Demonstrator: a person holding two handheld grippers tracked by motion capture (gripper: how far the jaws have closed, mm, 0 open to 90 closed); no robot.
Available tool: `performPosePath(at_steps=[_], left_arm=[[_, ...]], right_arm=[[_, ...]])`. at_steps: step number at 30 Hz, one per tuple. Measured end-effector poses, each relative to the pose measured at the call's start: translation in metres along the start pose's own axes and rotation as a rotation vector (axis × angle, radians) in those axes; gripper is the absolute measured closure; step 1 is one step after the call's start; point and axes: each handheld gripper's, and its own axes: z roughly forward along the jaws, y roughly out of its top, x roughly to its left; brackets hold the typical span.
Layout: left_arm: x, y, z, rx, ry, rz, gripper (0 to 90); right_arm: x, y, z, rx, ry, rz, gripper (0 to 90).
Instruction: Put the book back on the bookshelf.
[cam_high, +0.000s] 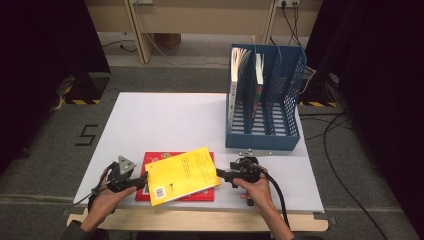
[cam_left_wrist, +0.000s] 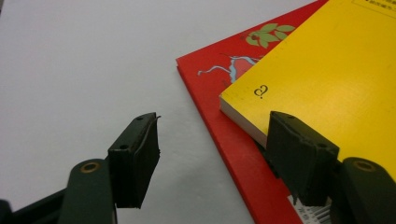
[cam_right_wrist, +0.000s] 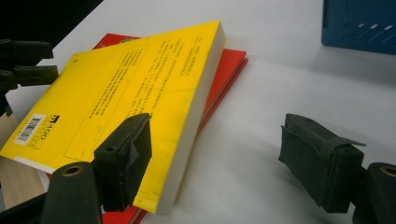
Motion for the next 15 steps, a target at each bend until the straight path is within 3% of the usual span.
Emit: performPosePath(at_steps=[5,8,15], left_arm=[[-0.007,-0.003,0.003,0.022,-0.033,0.028,26.6],[-0.005,-0.004,0.003,0.026,-0.045,0.015,17.0],[-0.007,-0.007,-0.001,0.033,-0.064,0.019,17.1]], right_arm=[[0.003,-0.002,0.005,0.016,0.012,0.0,25.8],[0.005,-0.004,0.008,0.029,0.022,-0.004,25.8],[0.01,-0.009,0.014,0.043,0.037,-0.001,26.3]])
